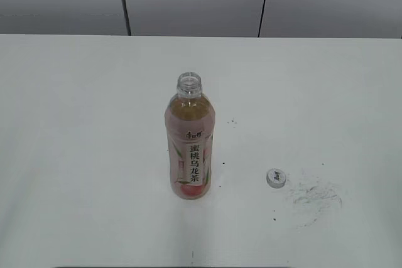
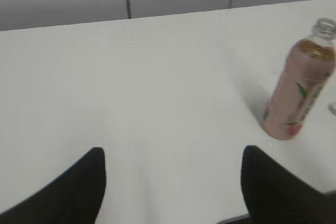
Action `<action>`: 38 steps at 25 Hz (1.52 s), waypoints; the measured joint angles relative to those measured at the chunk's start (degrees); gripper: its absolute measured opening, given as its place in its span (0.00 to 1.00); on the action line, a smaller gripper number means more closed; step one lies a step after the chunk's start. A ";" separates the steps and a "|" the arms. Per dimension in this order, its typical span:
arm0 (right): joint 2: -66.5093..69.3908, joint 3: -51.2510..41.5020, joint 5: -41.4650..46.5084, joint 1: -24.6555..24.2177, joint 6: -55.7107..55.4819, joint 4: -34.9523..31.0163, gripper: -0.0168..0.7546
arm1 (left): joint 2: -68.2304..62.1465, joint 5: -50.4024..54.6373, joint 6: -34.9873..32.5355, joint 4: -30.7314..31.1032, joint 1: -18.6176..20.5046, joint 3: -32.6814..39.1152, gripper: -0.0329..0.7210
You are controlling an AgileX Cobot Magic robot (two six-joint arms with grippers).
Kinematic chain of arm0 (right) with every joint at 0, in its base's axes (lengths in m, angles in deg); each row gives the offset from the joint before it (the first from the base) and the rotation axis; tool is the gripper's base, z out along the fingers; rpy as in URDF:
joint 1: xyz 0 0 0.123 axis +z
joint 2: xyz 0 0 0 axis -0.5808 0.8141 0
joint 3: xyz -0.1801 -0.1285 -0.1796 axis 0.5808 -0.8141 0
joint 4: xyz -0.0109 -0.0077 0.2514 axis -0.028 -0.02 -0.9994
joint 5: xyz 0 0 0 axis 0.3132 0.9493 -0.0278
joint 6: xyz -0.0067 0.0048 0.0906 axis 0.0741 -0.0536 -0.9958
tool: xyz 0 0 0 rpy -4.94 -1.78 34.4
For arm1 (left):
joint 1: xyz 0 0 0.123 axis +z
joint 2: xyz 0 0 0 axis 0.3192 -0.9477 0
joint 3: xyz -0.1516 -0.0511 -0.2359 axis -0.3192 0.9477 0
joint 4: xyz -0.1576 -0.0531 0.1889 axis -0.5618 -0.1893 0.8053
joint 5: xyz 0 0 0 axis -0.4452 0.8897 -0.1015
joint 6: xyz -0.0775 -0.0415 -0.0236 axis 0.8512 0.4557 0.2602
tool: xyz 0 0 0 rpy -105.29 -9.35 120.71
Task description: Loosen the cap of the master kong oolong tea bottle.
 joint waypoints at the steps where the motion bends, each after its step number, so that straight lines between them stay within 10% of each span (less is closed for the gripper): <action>1: -1.83 0.00 -0.04 -2.45 0.00 0.00 0.65 | 0.00 0.00 0.00 0.00 2.73 0.00 0.68; 5: -9.10 0.00 -0.12 -8.25 0.00 0.00 0.65 | 0.00 0.00 0.00 0.00 8.28 0.00 0.68; 38: -9.62 0.00 -0.33 -8.68 0.00 0.00 0.65 | 0.05 -0.07 0.00 -0.14 7.60 0.00 0.68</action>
